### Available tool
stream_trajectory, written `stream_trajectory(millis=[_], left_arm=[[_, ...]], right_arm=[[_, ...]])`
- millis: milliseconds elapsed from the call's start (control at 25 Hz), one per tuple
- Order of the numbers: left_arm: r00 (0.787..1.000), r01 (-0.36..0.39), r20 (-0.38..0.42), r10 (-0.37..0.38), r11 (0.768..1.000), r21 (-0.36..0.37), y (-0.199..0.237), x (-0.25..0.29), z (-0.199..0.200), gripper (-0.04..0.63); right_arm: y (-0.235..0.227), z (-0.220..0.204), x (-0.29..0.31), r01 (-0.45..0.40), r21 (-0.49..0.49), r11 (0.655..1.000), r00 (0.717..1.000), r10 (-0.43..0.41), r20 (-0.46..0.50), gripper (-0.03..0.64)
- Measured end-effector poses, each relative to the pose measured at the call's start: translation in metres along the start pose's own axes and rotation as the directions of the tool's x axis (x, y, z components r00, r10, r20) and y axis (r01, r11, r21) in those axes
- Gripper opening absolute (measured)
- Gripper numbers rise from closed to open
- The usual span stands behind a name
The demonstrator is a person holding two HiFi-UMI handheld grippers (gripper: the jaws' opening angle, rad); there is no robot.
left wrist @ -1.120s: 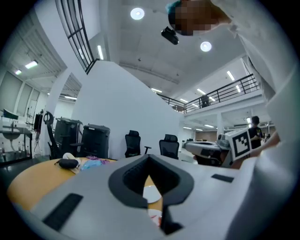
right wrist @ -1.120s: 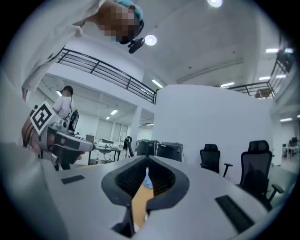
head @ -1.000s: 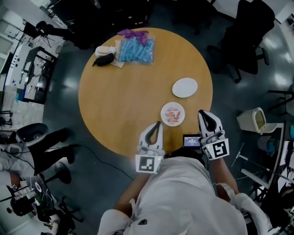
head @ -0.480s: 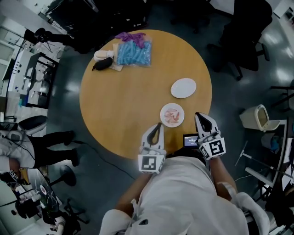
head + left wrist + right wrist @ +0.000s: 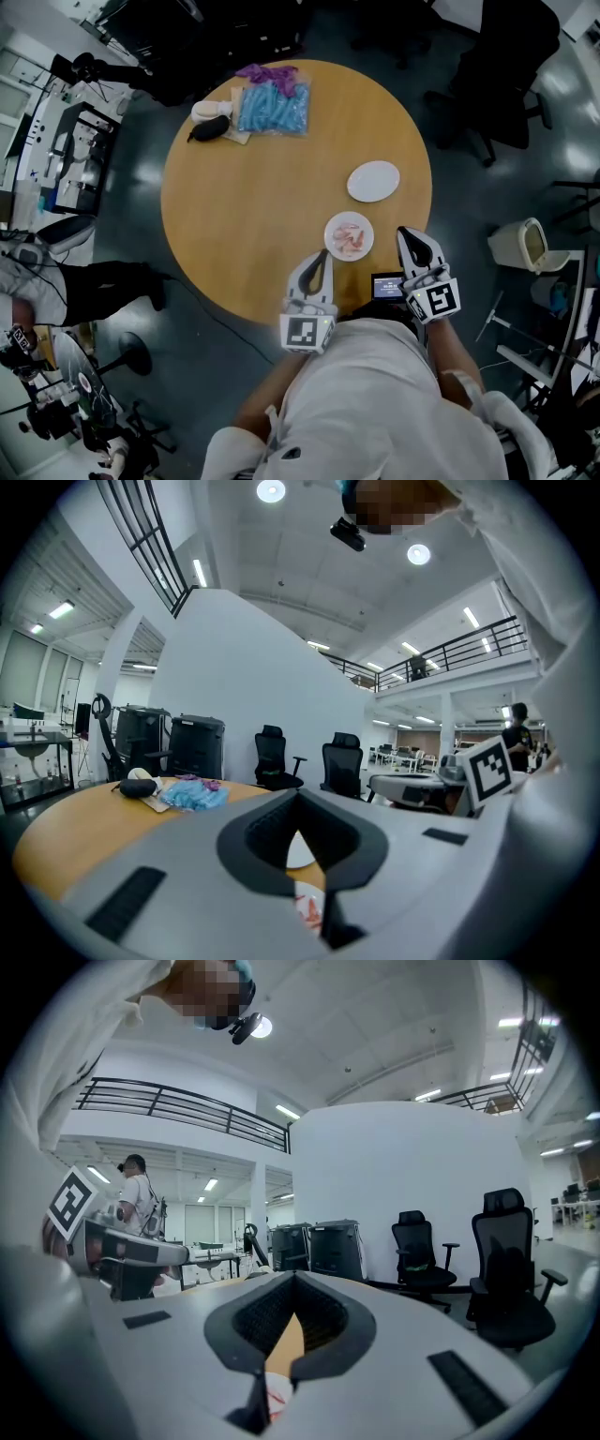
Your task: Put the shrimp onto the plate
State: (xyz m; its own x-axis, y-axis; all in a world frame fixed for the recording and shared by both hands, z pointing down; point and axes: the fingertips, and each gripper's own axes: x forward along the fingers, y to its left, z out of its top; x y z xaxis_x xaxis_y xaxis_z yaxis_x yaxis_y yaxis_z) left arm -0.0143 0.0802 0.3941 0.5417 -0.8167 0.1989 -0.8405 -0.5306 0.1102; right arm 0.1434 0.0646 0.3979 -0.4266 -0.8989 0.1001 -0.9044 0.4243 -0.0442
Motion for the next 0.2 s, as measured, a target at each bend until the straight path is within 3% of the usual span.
stream_trajectory(millis=[200], left_arm=[[1.0,-0.012,-0.011,0.011,0.999,-0.033,-0.0035,0.0025,0.0028,0.008]], right_arm=[[-0.0018,-0.0026,0.002,-0.02,-0.003,1.0,1.0,0.02,-0.006,0.017]])
